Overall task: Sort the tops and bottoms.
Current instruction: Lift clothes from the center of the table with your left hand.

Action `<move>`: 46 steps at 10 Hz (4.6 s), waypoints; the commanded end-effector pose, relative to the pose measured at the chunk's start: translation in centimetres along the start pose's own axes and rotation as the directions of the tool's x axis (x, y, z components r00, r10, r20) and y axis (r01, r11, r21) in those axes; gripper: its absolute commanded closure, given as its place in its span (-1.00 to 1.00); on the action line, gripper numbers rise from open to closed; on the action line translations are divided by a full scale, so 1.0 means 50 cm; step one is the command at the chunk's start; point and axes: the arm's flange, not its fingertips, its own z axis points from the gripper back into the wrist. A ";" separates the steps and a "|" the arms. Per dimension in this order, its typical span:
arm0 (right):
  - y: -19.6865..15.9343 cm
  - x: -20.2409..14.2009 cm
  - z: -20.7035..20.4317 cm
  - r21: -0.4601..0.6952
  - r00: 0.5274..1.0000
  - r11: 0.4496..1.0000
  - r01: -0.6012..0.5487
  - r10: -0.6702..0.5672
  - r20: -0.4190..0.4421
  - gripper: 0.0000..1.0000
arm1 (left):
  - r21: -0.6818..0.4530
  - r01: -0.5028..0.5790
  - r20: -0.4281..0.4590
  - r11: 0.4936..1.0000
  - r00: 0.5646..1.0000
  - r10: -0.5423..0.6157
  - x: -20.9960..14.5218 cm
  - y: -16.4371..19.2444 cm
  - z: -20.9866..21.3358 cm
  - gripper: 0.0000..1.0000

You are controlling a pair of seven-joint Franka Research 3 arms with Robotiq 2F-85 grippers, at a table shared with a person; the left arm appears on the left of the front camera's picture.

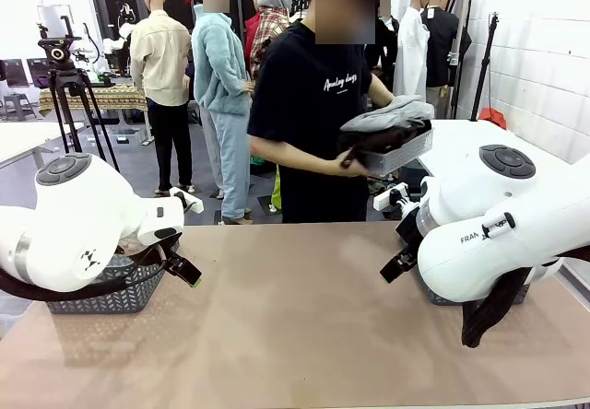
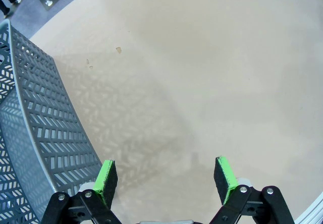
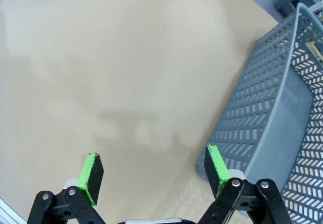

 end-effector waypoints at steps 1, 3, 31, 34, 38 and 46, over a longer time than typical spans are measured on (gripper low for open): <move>0.000 0.000 0.000 0.000 1.000 1.000 0.001 -0.001 0.000 -1.00 | 0.000 -0.003 0.000 1.000 1.000 0.003 -0.001 0.003 0.000 -1.00; 0.000 0.000 0.000 0.000 1.000 1.000 0.001 -0.001 0.000 -1.00 | 0.000 -0.003 0.000 1.000 1.000 0.003 -0.001 0.003 0.000 -1.00; -0.081 -0.072 0.267 0.034 0.963 0.997 0.062 -0.069 0.259 -1.00 | 0.104 0.074 0.232 0.992 0.968 -0.097 -0.031 -0.041 0.240 -1.00; -0.099 -0.132 0.310 0.049 0.946 0.993 0.111 -0.120 0.302 -1.00 | 0.082 0.007 0.322 0.997 0.946 -0.033 -0.091 -0.003 0.299 -1.00; -0.098 -0.123 0.298 0.102 0.942 0.991 0.087 -0.115 0.317 -1.00 | 0.063 0.008 0.321 0.998 0.947 -0.027 -0.102 0.008 0.306 -1.00; -0.160 0.012 0.338 0.076 0.945 0.991 0.113 -0.131 0.298 -1.00 | 0.089 -0.016 0.293 0.996 0.956 -0.010 0.069 0.051 0.325 -1.00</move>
